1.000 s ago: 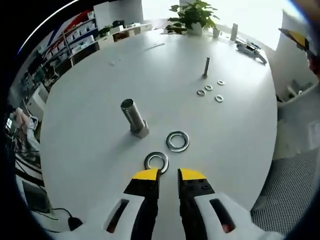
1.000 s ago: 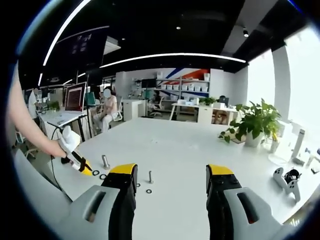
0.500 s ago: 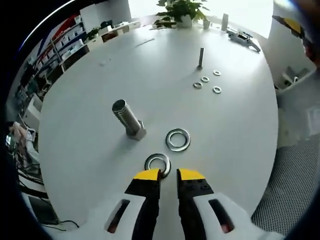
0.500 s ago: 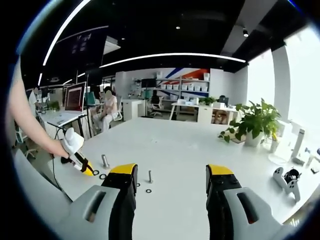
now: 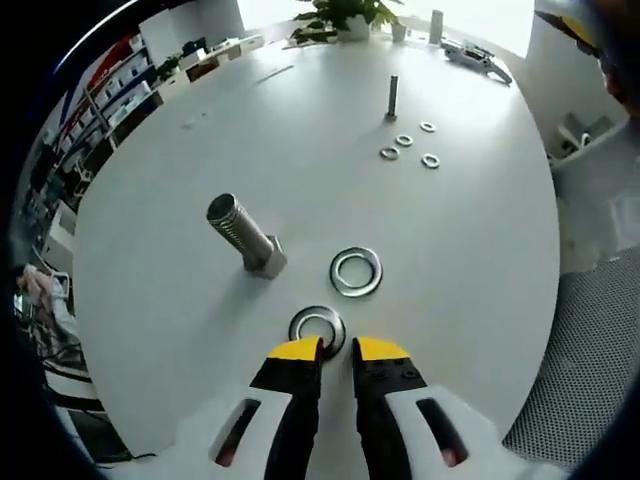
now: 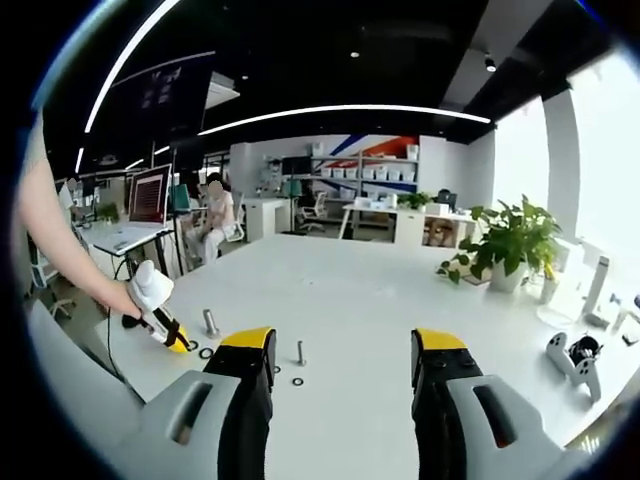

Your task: Place the washer onto the threaded stud by aligning its center hole with the stud, sliding it down to the base, and recovering from edge contact or off-axis alignment until the washer reaches the visible bottom stop.

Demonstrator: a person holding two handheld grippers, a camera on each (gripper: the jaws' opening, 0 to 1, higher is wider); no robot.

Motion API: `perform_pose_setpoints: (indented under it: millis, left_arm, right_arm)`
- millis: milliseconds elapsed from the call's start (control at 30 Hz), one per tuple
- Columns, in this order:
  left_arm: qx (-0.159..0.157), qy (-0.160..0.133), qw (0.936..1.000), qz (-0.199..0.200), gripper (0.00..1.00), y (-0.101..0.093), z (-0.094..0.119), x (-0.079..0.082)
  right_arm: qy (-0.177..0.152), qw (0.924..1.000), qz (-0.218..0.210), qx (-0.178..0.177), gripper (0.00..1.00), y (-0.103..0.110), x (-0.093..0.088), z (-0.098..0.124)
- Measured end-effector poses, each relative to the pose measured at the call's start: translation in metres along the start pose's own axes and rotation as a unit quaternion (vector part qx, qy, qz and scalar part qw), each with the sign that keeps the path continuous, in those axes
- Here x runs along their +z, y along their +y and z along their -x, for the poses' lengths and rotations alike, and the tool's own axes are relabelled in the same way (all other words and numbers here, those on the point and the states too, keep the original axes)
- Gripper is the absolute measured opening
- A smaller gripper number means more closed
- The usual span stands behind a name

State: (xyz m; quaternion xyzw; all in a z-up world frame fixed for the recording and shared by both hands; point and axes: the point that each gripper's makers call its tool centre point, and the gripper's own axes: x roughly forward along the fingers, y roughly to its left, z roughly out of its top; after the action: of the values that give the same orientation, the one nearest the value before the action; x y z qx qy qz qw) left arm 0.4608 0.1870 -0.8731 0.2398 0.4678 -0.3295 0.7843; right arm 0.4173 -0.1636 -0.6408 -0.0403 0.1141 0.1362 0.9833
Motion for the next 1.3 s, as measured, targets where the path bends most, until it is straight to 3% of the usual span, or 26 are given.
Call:
perform_pose_setpoints:
  millis: [133,300,433,533,667,1000,1200,1300]
  left_arm:
    - [-0.007,-0.002,0.9999,-0.009,0.08,-0.001,-0.001,0.001]
    - [-0.015,0.007,0.998,-0.062,0.04,-0.006,-0.002,0.002]
    - [-0.024,0.015,0.9987,-0.043,0.03,-0.005,-0.003,0.002]
    - [-0.025,0.029,0.9965,-0.074,0.03,-0.009,-0.002,0.002]
    - [-0.018,0.037,0.9954,-0.086,0.03,-0.009,-0.004,0.005]
    - [-0.034,0.049,0.9978,-0.029,0.03,-0.008,-0.002,0.007]
    - [-0.024,0.042,0.9971,-0.059,0.02,-0.011,-0.003,0.007]
    - [-0.026,0.034,0.9987,-0.029,0.02,-0.008,-0.004,0.008]
  right_arm:
    - [0.003,1.0,0.0,-0.001,0.57,-0.001,-0.001,0.0]
    - [0.004,1.0,0.003,0.0,0.57,-0.001,-0.002,0.0]
    - [0.003,1.0,0.002,0.001,0.57,0.0,-0.001,0.0]
    - [0.002,1.0,0.002,0.001,0.57,0.0,-0.001,0.0]
    - [0.003,1.0,0.002,0.001,0.57,0.0,-0.001,0.0]
    - [0.006,1.0,0.002,0.001,0.57,0.001,-0.002,0.0]
    - [0.006,1.0,0.002,-0.001,0.57,0.0,-0.002,-0.001]
    - [0.007,1.0,0.002,-0.002,0.57,-0.001,-0.003,-0.001]
